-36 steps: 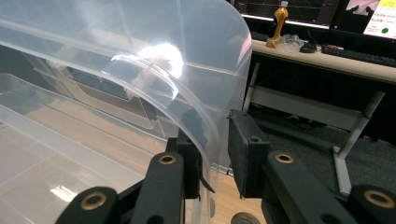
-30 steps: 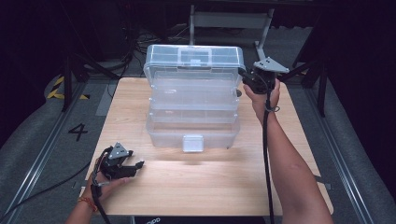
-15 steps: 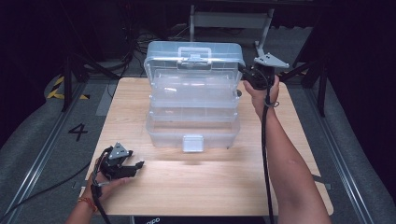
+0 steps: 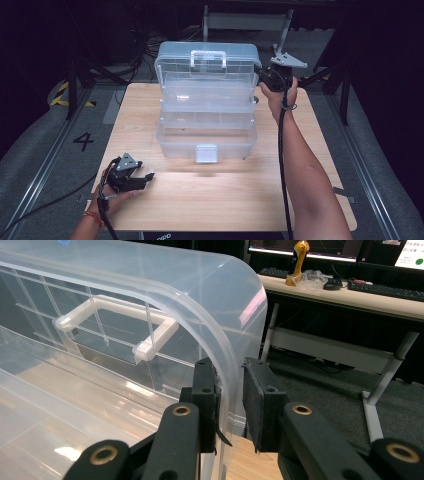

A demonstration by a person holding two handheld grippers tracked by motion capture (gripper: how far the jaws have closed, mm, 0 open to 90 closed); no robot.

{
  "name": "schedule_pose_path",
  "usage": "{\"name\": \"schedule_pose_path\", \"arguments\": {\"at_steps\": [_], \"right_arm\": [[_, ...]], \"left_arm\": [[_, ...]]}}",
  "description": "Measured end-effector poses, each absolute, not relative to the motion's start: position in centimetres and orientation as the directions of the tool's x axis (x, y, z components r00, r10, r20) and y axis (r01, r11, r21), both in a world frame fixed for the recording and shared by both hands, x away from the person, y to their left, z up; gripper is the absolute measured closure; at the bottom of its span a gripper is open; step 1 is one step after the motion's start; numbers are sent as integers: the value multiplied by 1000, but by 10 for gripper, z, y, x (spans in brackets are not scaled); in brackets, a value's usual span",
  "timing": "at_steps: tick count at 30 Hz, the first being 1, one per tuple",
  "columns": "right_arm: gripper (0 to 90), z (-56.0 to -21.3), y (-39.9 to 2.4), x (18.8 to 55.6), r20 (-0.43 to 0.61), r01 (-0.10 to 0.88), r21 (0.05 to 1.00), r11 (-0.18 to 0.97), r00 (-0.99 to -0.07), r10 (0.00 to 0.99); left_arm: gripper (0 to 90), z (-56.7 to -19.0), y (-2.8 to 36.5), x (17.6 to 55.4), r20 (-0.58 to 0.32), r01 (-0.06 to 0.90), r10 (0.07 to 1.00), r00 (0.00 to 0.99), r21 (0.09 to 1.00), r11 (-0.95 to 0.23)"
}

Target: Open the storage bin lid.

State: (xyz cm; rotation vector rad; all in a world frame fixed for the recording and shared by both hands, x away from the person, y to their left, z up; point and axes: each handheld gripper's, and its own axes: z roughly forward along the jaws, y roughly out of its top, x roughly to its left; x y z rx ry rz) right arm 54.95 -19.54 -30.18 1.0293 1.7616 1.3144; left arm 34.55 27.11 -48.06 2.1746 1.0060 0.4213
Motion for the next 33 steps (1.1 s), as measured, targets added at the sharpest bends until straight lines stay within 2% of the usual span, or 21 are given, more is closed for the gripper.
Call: {"name": "schedule_pose_path", "arguments": {"at_steps": [19,23,24,28,33], "right_arm": [[774,-297,-193,566,-88,203,960,192,-434,897],[795,-295,-195,569,-71,205,963,177,-438,896],[857,-294,-196,569,-61,199,966,163,-438,897],[852,-291,-195,571,-111,199,956,214,-430,896],[851,-290,-194,574,-120,200,954,223,-425,897]], "left_arm": [[342,-481,271,346,-3,538,760,650,707,-458],[341,-481,271,346,-3,538,759,651,708,-458],[342,-481,271,346,3,536,760,649,707,-461],[341,-481,271,346,3,536,760,649,707,-461],[341,-481,271,346,-2,538,759,651,707,-459]]}}
